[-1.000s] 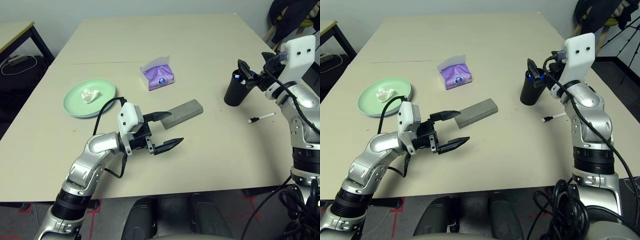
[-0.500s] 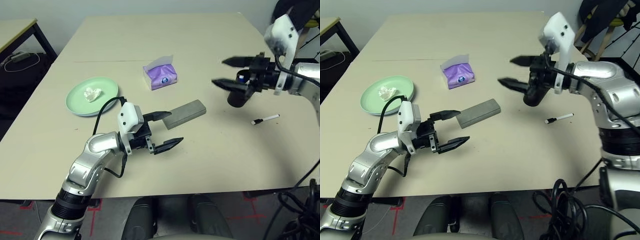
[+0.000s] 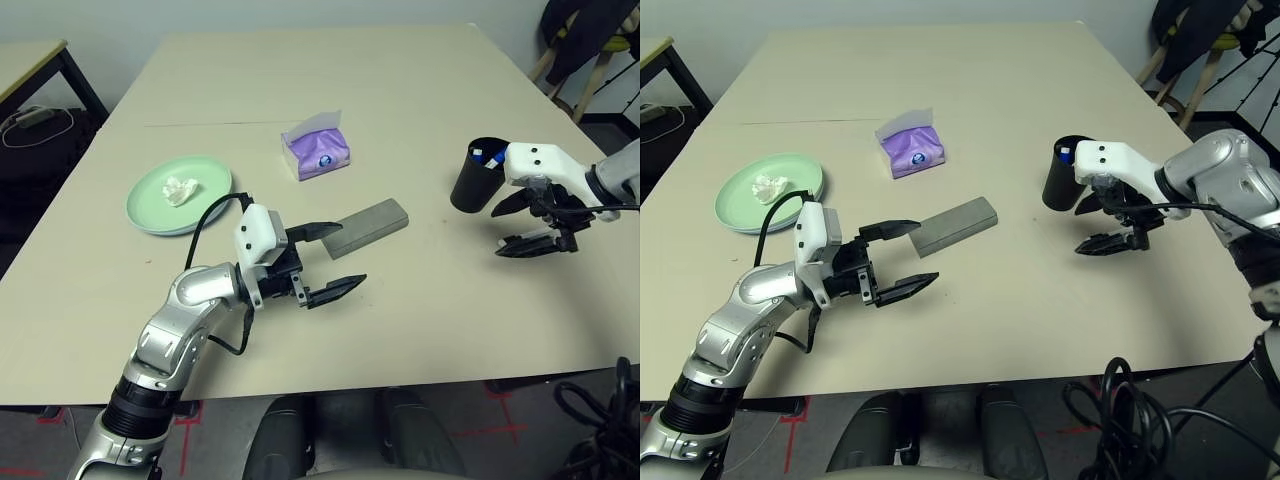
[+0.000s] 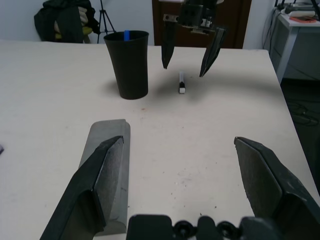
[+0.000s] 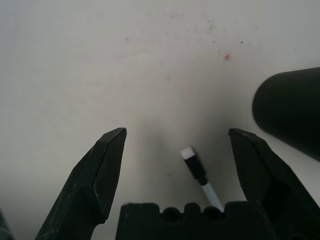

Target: Organize and tidy the items on the table.

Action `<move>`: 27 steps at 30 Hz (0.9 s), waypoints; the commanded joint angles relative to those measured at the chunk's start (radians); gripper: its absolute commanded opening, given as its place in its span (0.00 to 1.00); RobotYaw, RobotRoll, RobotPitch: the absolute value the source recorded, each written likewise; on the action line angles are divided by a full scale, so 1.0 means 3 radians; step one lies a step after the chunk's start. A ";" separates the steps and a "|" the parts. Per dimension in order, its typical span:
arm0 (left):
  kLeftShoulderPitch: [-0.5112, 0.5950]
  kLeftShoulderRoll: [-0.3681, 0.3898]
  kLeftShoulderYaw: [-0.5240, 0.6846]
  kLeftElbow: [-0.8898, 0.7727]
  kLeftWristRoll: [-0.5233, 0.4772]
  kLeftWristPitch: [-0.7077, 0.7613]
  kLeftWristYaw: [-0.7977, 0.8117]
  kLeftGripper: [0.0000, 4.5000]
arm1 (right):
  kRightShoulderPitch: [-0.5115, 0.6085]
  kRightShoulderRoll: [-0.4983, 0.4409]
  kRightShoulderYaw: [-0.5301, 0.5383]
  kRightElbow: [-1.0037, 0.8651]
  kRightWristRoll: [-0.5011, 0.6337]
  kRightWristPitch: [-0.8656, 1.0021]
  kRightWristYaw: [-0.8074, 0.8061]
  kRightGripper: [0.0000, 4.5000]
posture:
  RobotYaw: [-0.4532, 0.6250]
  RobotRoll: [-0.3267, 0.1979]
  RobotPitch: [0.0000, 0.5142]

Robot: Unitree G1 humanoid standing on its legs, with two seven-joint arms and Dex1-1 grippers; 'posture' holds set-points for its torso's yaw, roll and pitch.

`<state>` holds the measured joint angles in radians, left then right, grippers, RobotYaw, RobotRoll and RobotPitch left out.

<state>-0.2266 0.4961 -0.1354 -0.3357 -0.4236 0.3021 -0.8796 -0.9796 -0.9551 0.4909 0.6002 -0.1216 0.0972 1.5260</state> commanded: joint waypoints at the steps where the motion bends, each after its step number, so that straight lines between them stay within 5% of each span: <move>1: 0.0004 0.0013 -0.0017 -0.0007 0.0058 -0.0006 0.0025 1.00 | -0.0155 0.0111 0.0151 0.0408 -0.0367 -0.0469 0.0037 0.99 | 0.46 0.62 0.19; 13: 0.0052 0.0027 -0.0008 -0.0062 0.0049 0.0013 0.0062 1.00 | -0.0494 0.0347 0.0351 0.1254 -0.1136 -0.1515 -0.0129 0.99 | 0.47 0.62 0.21; 27: -0.0017 -0.0058 0.0085 -0.0033 -0.0054 0.0173 0.0239 1.00 | -0.0557 0.0529 0.0440 0.1585 -0.1602 -0.1994 -0.0416 0.99 | 0.47 0.62 0.22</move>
<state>-0.2284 0.4808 -0.1165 -0.3386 -0.4321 0.3427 -0.8111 -1.1337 -0.7982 0.6145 1.0586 -0.5805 -0.4821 1.4177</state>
